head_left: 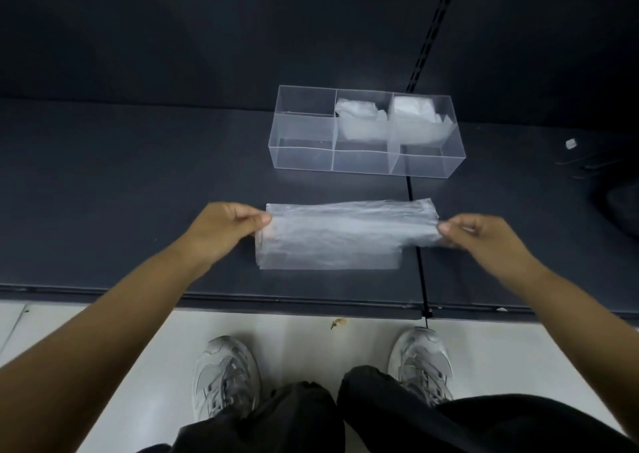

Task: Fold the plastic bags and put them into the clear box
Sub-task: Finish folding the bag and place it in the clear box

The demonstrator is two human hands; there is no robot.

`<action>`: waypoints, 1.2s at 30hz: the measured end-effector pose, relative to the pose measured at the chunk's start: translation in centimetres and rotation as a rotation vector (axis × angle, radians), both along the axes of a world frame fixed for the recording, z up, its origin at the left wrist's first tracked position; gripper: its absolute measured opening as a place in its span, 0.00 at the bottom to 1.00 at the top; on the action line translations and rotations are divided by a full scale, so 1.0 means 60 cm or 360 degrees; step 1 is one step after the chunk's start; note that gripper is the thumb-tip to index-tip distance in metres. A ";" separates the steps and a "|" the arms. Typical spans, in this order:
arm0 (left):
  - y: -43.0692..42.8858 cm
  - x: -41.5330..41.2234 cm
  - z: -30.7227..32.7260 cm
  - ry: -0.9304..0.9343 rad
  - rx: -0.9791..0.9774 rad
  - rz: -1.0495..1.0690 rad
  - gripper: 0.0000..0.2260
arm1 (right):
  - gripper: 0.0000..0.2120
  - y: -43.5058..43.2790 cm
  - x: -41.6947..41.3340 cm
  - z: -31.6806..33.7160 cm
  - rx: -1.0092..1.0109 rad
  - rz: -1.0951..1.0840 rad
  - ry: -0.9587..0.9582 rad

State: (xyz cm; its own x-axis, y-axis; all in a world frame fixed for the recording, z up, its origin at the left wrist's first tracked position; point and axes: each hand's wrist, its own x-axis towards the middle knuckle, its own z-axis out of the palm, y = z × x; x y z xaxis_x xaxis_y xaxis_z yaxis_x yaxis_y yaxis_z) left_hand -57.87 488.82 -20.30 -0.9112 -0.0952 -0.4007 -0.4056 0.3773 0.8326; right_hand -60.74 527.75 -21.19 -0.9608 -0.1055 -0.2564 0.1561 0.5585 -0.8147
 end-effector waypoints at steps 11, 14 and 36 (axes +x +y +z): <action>0.098 -0.003 -0.041 0.1258 -0.1289 -0.0443 0.10 | 0.16 -0.034 -0.091 -0.055 0.0482 -0.0418 0.0078; 0.128 0.029 -0.073 0.1138 -0.1307 -0.0895 0.16 | 0.16 -0.080 -0.061 -0.027 0.0687 -0.0342 0.0650; 0.086 0.032 -0.082 0.0655 -0.0615 -0.0375 0.11 | 0.06 -0.100 -0.015 0.003 0.0617 0.0404 0.0503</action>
State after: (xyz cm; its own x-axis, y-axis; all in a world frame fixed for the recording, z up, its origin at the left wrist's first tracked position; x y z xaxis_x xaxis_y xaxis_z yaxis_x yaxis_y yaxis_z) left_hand -55.93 493.95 -25.23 -0.9982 0.0592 0.0118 0.0510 0.7236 0.6884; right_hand -61.65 521.72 -21.00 -0.9540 -0.2986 -0.0260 -0.2406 0.8146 -0.5277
